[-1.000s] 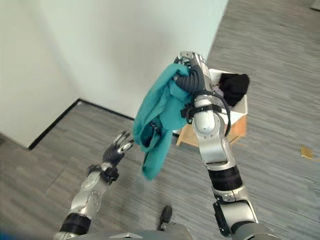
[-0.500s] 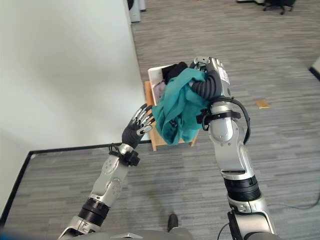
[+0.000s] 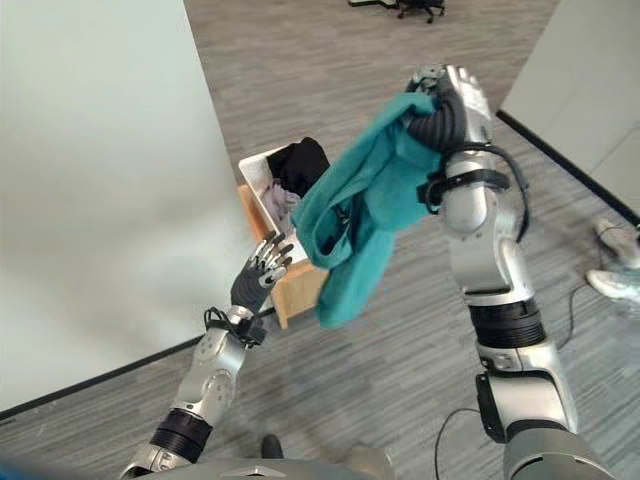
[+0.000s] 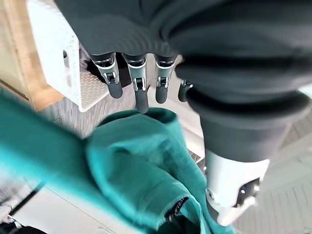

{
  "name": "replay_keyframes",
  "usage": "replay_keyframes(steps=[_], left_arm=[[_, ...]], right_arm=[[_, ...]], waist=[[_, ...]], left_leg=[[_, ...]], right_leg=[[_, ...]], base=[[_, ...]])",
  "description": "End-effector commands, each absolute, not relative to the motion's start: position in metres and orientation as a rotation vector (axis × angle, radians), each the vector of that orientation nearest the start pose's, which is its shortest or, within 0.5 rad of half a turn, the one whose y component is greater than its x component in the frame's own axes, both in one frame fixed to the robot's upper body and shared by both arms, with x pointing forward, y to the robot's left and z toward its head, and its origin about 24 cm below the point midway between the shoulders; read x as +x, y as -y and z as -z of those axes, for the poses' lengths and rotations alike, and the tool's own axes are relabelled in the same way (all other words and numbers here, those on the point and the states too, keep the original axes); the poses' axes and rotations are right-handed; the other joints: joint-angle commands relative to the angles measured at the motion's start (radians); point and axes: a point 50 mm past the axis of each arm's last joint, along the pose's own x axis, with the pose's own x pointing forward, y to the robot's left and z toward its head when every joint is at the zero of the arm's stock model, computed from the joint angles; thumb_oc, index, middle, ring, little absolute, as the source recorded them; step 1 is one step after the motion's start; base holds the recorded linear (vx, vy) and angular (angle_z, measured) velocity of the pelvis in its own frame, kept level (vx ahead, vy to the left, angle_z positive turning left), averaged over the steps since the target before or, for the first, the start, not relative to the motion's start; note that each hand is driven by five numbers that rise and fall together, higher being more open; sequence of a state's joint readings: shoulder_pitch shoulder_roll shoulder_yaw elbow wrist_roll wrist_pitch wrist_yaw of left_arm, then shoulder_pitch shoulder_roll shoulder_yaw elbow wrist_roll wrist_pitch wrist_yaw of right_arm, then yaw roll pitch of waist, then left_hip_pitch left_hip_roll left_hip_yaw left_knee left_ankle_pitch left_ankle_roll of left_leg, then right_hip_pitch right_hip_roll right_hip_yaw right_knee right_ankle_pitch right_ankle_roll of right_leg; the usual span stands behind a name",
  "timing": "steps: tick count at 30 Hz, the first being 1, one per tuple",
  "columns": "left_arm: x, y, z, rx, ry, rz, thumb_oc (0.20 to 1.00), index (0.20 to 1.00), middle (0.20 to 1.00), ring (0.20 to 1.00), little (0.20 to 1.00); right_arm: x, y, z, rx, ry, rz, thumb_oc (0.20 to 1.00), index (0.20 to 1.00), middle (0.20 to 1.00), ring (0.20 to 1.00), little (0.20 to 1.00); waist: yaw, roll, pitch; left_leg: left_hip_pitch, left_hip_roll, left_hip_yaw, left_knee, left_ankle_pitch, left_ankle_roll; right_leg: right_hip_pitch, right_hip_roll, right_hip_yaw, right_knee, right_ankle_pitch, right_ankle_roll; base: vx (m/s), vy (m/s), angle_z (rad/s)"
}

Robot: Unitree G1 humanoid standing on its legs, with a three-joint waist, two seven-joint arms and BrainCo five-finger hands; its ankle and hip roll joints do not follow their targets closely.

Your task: Pick up bed clothes into laundry basket.

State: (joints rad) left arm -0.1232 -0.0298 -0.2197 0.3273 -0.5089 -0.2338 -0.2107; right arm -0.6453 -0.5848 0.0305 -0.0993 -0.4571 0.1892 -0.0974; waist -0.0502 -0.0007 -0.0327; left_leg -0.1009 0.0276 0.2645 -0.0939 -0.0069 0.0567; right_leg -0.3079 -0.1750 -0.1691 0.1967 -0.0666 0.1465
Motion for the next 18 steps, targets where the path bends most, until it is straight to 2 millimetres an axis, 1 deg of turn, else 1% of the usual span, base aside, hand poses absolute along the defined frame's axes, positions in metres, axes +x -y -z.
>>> replay_keyframes(steps=[1,2,4,5,6,9,10,11,12,13,14,15,16,17,18], left_arm=[[0.273,-0.064,-0.045,-0.559,0.104,0.422,1.000,1.000,1.000,1.000,1.000],[0.272,-0.065,-0.045,-0.558,0.099,0.419,1.000,1.000,1.000,1.000,1.000],[0.273,-0.067,-0.044,-0.558,0.092,0.409,1.000,1.000,1.000,1.000,1.000],[0.271,-0.066,-0.040,-0.571,0.073,0.413,1.000,1.000,1.000,1.000,1.000],[0.268,-0.064,-0.036,-0.578,0.057,0.419,1.000,1.000,1.000,1.000,1.000],[0.268,-0.065,-0.037,-0.582,0.058,0.416,1.000,1.000,1.000,1.000,1.000],[0.266,-0.067,-0.033,-0.590,0.049,0.396,1.000,1.000,1.000,1.000,1.000],[0.264,-0.068,-0.031,-0.598,0.039,0.387,1.000,1.000,1.000,1.000,1.000],[0.264,-0.068,-0.031,-0.599,0.040,0.386,1.000,1.000,1.000,1.000,1.000],[0.261,-0.068,-0.028,-0.604,0.030,0.381,1.000,1.000,1.000,1.000,1.000],[0.261,-0.069,-0.029,-0.605,0.034,0.373,1.000,1.000,1.000,1.000,1.000],[0.264,-0.069,-0.032,-0.602,0.047,0.367,1.000,1.000,1.000,1.000,1.000],[0.265,-0.069,-0.034,-0.614,0.055,0.368,1.000,1.000,1.000,1.000,1.000],[0.264,-0.069,-0.034,-0.616,0.053,0.374,1.000,1.000,1.000,1.000,1.000],[0.264,-0.068,-0.033,-0.618,0.049,0.382,1.000,1.000,1.000,1.000,1.000]], right_arm=[[0.307,0.223,-0.307,-0.994,0.686,0.445,0.200,0.200,0.200,0.200,0.200],[0.305,0.221,-0.312,-0.981,0.687,0.449,0.200,0.200,0.200,0.200,0.200],[0.302,0.222,-0.312,-0.986,0.675,0.457,0.200,0.200,0.200,0.200,0.200],[0.305,0.222,-0.313,-1.002,0.653,0.452,0.200,0.200,0.200,0.200,0.200],[0.313,0.224,-0.316,-1.029,0.631,0.463,0.200,0.200,0.200,0.200,0.200],[0.317,0.225,-0.316,-1.036,0.616,0.466,0.200,0.200,0.200,0.200,0.200],[0.324,0.229,-0.318,-1.056,0.585,0.475,0.200,0.200,0.200,0.200,0.200],[0.331,0.227,-0.319,-1.066,0.568,0.463,0.200,0.200,0.200,0.200,0.200],[0.331,0.226,-0.320,-1.067,0.569,0.462,0.200,0.200,0.200,0.200,0.200],[0.334,0.222,-0.325,-1.105,0.574,0.446,0.200,0.200,0.200,0.200,0.200],[0.334,0.220,-0.331,-1.126,0.591,0.446,0.200,0.200,0.200,0.200,0.200],[0.333,0.214,-0.340,-1.142,0.623,0.439,0.200,0.200,0.200,0.200,0.200],[0.334,0.216,-0.341,-1.172,0.623,0.448,0.200,0.200,0.200,0.200,0.200],[0.334,0.219,-0.344,-1.200,0.623,0.463,0.200,0.200,0.200,0.200,0.200],[0.338,0.221,-0.346,-1.221,0.616,0.470,0.200,0.200,0.200,0.200,0.200]], waist=[[0.013,-0.001,-0.060],[0.006,-0.004,-0.058],[0.000,-0.004,-0.054],[0.009,-0.011,-0.058],[0.014,-0.014,-0.066],[0.014,-0.017,-0.068],[0.022,-0.017,-0.080],[0.027,-0.010,-0.087],[0.027,-0.009,-0.086],[0.041,-0.013,-0.084],[0.050,-0.017,-0.062],[0.060,-0.032,-0.037],[0.069,-0.044,-0.027],[0.077,-0.052,-0.021],[0.082,-0.055,-0.019]], left_leg=[[0.045,0.063,0.043,0.007,0.022,-0.091],[0.057,0.058,0.039,0.007,0.014,-0.092],[0.077,0.055,0.034,0.007,-0.003,-0.096],[0.096,0.053,0.038,0.007,-0.018,-0.102],[0.121,0.054,0.036,0.007,-0.039,-0.114],[0.124,0.053,0.032,0.007,-0.038,-0.120],[0.144,0.059,0.030,0.007,-0.054,-0.131],[0.166,0.066,0.037,0.007,-0.063,-0.141],[0.168,0.067,0.037,0.007,-0.063,-0.141],[0.183,0.072,0.044,0.068,-0.054,-0.162],[0.131,0.092,0.019,0.210,-0.054,-0.174],[0.025,0.092,-0.030,0.368,-0.036,-0.172],[-0.048,0.092,-0.056,0.440,-0.019,-0.175],[-0.103,0.087,-0.069,0.464,-0.013,-0.168],[-0.160,0.064,-0.085,0.464,-0.032,-0.150]], right_leg=[[0.112,0.065,-0.017,-0.216,0.126,-0.057],[0.117,0.065,-0.015,-0.275,0.167,-0.062],[0.080,0.057,-0.008,-0.284,0.189,-0.054],[0.071,0.043,-0.041,-0.284,0.200,-0.055],[0.101,0.032,-0.075,-0.284,0.199,-0.062],[0.105,0.029,-0.080,-0.284,0.208,-0.070],[0.118,0.029,-0.099,-0.284,0.205,-0.077],[0.131,0.034,-0.111,-0.284,0.194,-0.078],[0.133,0.035,-0.111,-0.284,0.193,-0.078],[0.160,0.038,-0.121,-0.284,0.179,-0.082],[0.187,0.034,-0.127,-0.284,0.169,-0.083],[0.196,0.022,-0.139,-0.284,0.170,-0.090],[0.204,0.014,-0.155,-0.284,0.155,-0.092],[0.210,0.010,-0.171,-0.284,0.142,-0.094],[0.210,0.004,-0.188,-0.284,0.129,-0.093]], base=[[0.25,-0.089,0.18],[0.26,-0.083,0.23],[0.24,-0.112,0.23],[0.34,-0.207,-0.02],[0.25,-0.176,-0.15],[0.14,-0.116,-0.04],[0.23,-0.127,0.10],[0.23,-0.126,0.10],[0.24,-0.121,0.02],[0.19,-0.162,-0.08],[0.17,-0.253,0.08],[0.02,-0.238,0.20],[-0.02,-0.207,0.32],[0.03,-0.142,0.20],[0.03,-0.072,0.25]])
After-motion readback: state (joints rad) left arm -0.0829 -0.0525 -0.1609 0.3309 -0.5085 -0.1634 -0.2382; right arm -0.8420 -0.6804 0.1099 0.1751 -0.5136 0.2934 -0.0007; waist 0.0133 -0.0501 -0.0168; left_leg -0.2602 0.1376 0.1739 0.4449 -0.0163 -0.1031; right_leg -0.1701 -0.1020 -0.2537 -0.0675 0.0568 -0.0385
